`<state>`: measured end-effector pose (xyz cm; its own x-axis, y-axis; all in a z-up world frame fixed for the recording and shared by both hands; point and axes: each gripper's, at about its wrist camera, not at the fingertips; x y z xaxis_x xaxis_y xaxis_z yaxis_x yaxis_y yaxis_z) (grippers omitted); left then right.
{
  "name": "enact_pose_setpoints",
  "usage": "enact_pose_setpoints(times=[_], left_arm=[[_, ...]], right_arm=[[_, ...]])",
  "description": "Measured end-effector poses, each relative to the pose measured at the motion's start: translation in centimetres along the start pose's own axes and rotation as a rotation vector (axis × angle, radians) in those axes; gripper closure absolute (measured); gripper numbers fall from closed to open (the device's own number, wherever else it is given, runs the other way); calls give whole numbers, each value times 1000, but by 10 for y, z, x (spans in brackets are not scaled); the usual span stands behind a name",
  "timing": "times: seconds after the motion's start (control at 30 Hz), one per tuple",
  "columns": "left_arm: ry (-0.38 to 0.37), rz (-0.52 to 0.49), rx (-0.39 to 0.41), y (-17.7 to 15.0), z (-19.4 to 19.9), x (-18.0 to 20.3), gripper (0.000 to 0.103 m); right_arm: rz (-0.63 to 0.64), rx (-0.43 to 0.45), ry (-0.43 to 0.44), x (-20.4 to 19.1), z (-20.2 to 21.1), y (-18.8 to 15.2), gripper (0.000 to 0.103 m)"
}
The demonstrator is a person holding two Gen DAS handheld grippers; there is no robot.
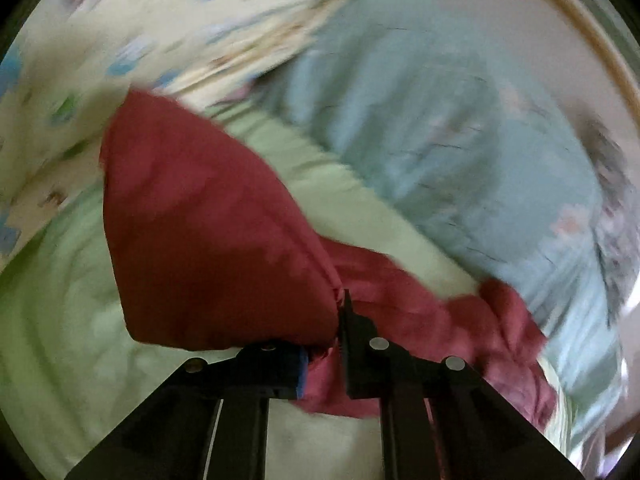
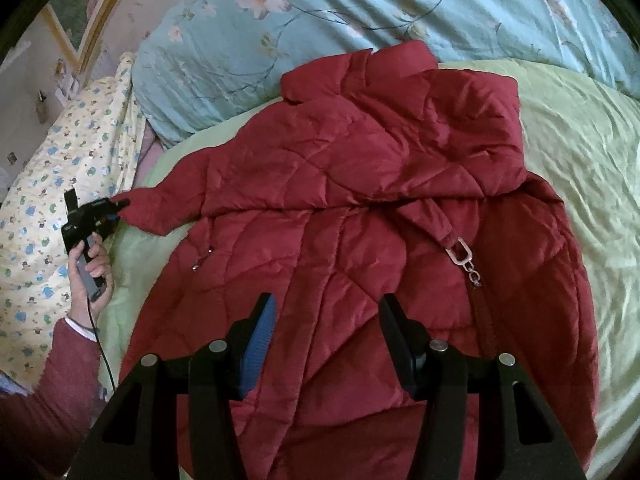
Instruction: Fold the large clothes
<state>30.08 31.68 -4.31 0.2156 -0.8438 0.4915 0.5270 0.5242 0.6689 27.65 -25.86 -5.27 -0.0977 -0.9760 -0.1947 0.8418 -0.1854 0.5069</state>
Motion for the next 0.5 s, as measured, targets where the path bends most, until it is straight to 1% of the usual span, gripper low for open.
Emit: enact_pose_setpoints(times=[0.13,0.2,0.3,0.5], left_arm=[[-104,-162,-11,-23,20,63,93],[-137,-216,-24,-33,22,85,93],[-191,-297,-55,-50,16,124,93],[-250,-382,-114,-73,-14,174,93]], right_arm=[[-8,7,14,-1,1,1,48],[-18,15,28,1,2,2,48],[-32,23,33,5,6,3,48],[-78,44,35,21,13,6,46]])
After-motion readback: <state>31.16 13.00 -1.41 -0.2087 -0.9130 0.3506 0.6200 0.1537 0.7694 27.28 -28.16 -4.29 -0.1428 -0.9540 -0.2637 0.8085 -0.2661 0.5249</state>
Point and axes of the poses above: each gripper's, at about its wrist camera, not at the fingertips, and z roughly against the way its jaws point, x to its right, y to its top, and after that the axes turned 3 degrees about x, right-handed
